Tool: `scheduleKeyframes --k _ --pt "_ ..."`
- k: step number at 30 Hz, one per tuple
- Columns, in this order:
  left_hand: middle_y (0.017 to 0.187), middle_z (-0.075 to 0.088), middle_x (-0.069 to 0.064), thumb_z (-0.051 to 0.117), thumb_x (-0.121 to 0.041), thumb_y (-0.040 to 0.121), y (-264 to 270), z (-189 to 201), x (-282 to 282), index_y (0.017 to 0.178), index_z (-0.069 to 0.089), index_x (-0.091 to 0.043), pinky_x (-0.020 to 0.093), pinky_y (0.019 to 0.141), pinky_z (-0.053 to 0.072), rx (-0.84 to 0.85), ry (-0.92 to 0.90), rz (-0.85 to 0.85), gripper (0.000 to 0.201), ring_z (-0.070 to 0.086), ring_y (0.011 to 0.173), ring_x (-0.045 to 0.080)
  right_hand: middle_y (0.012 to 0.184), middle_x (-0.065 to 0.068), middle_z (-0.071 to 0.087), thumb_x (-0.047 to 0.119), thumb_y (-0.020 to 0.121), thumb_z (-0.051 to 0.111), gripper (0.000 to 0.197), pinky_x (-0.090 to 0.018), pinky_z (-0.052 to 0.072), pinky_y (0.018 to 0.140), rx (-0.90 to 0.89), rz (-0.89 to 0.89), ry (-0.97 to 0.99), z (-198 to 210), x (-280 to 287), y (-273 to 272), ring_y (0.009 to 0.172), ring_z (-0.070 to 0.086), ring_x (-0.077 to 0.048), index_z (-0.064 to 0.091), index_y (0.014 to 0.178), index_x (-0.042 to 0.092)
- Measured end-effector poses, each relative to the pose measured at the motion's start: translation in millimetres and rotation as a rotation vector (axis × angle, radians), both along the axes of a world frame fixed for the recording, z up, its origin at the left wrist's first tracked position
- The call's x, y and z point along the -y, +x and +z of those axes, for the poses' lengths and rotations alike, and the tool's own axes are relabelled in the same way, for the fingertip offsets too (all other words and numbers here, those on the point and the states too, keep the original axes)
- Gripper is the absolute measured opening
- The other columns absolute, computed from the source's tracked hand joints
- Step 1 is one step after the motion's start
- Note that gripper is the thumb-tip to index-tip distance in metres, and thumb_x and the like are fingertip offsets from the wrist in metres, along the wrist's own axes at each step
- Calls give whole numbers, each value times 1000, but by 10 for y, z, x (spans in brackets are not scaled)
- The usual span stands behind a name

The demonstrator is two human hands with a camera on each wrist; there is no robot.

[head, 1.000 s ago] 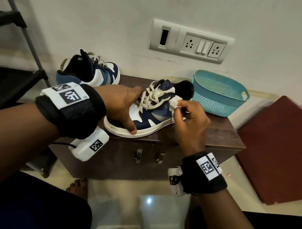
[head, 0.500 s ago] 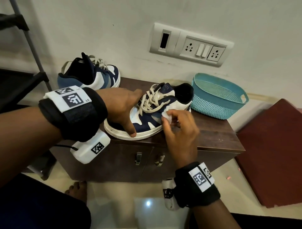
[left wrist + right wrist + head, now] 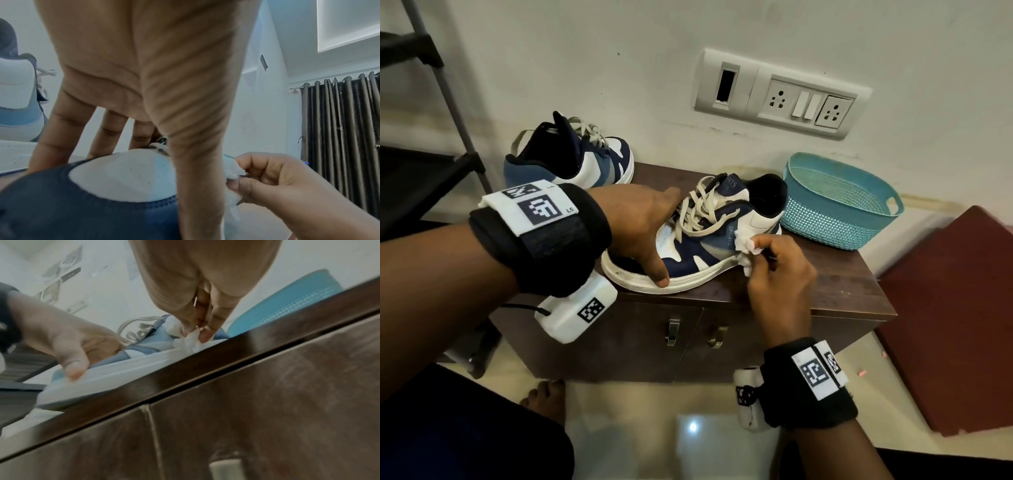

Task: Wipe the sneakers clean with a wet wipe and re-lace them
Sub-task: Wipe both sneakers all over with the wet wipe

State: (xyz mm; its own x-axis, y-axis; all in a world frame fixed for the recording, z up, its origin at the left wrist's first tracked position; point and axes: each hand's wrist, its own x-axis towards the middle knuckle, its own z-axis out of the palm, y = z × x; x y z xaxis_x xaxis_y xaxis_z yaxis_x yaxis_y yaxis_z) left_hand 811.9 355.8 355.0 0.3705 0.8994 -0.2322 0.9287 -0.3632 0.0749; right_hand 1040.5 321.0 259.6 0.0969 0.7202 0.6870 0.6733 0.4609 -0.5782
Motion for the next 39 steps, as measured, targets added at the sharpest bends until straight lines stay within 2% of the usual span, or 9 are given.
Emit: scheduleKeyframes --k 2,5,10,14,19,22,25,31,39 --pt "121 64 3 91 -62 52 6 6 2 138 32 -20 38 90 52 2 0 1 113 60 104 23 95 -2 70 -13 84 65 25 -32 56 78 5 45 5 12 76 -139 87 66 -14 72 95 8" --pt "122 64 3 92 -61 52 5 19 3 137 33 -20 39 92 51 6 -12 2 111 60 107 23 97 -4 69 -15 85 62 25 -22 51 82 145 189 14 -35 213 -271 91 65 -14 72 95 6" --pt "122 63 3 91 -61 55 22 23 14 135 34 -19 38 91 51 -10 -18 13 108 59 106 24 91 -6 68 -11 85 64 21 -32 49 74 120 -82 -45 -70 -55 164 80 56 -9 70 92 7" --pt "122 63 3 91 -61 54 18 23 5 136 33 -19 37 92 50 4 -24 13 108 59 106 23 91 -1 68 -12 85 65 22 -4 40 76 123 -12 -57 -41 44 44 80 53 1 70 91 9" --pt "125 62 2 92 -59 53 14 50 4 141 32 -20 37 93 50 -10 -39 13 113 59 110 23 102 -2 67 -7 91 64 16 -19 49 85 224 288 -46 -115 340 -210 95 62 -13 70 98 6" --pt "126 62 2 92 -58 55 20 62 8 141 31 -20 32 88 47 -8 -36 18 112 59 109 23 99 0 67 -1 91 67 13 -14 47 78 164 76 -88 -106 163 -6 87 58 -5 71 97 11" --pt "126 62 2 92 -59 54 13 70 9 140 31 -20 35 90 50 -10 -37 22 112 59 109 23 97 0 69 -2 89 67 17 -24 51 77 14 -84 -121 -90 51 31 83 59 -4 72 99 11" --pt "128 62 2 92 -60 53 -2 59 9 139 32 -21 39 94 51 -16 -39 23 112 59 111 24 97 4 67 13 91 76 11 -19 55 72 -17 145 -135 -155 277 -215 83 65 -5 70 101 14" --pt "123 63 3 91 -63 53 -1 39 3 138 32 -20 40 92 52 -25 -20 15 112 60 108 24 99 4 73 5 91 72 20 -23 57 79 -79 -26 -69 -176 281 -269 86 68 -4 73 109 14"
